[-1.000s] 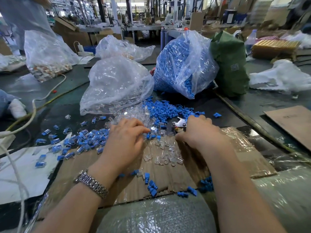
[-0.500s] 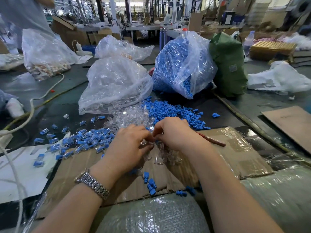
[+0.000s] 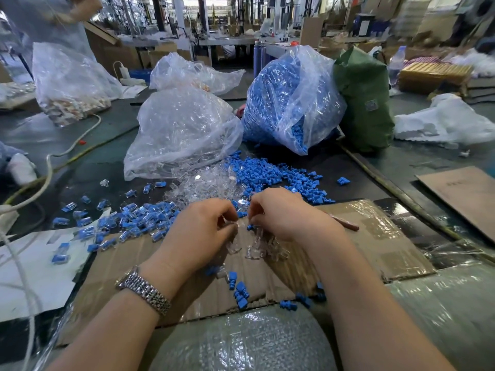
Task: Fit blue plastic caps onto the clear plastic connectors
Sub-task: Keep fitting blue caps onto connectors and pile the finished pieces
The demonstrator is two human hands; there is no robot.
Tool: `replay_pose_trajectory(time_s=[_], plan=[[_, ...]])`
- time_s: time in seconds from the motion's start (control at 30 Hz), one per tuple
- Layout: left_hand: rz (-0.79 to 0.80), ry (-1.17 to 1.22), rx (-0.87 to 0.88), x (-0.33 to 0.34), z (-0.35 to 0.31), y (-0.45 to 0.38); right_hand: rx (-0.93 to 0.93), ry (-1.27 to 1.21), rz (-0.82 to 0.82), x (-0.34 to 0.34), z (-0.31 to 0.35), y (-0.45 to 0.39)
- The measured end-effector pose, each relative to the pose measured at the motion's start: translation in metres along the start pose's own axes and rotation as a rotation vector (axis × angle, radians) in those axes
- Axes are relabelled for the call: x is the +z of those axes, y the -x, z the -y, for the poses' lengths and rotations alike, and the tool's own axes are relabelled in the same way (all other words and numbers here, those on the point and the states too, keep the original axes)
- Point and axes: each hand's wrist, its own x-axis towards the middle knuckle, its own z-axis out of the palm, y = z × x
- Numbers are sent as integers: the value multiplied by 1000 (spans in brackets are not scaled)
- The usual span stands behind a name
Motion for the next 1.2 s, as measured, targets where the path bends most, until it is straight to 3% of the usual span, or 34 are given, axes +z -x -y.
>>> replay_pose_trajectory(time_s=[0.17,0.33,0.4,0.53,0.7,1.2], plan=[[-69,282,-130,-7,0,1,-29,-18,39,-6,-1,7],[5,666,-351,-15,2,1,-47,26,39,-6,1,8],[40,869,-427,-18,4,-1,-73,-2,-12,-4,-2,8],[60,1261,-516,-21,10,-3,-157,-287,-250,-6,-12,7],[63,1350,-500,-19,14,-5,-315,-568,-339,-7,-12,7],[77,1452,-395,-17,8,-5,-435,-553,-396,-4,-2,12]])
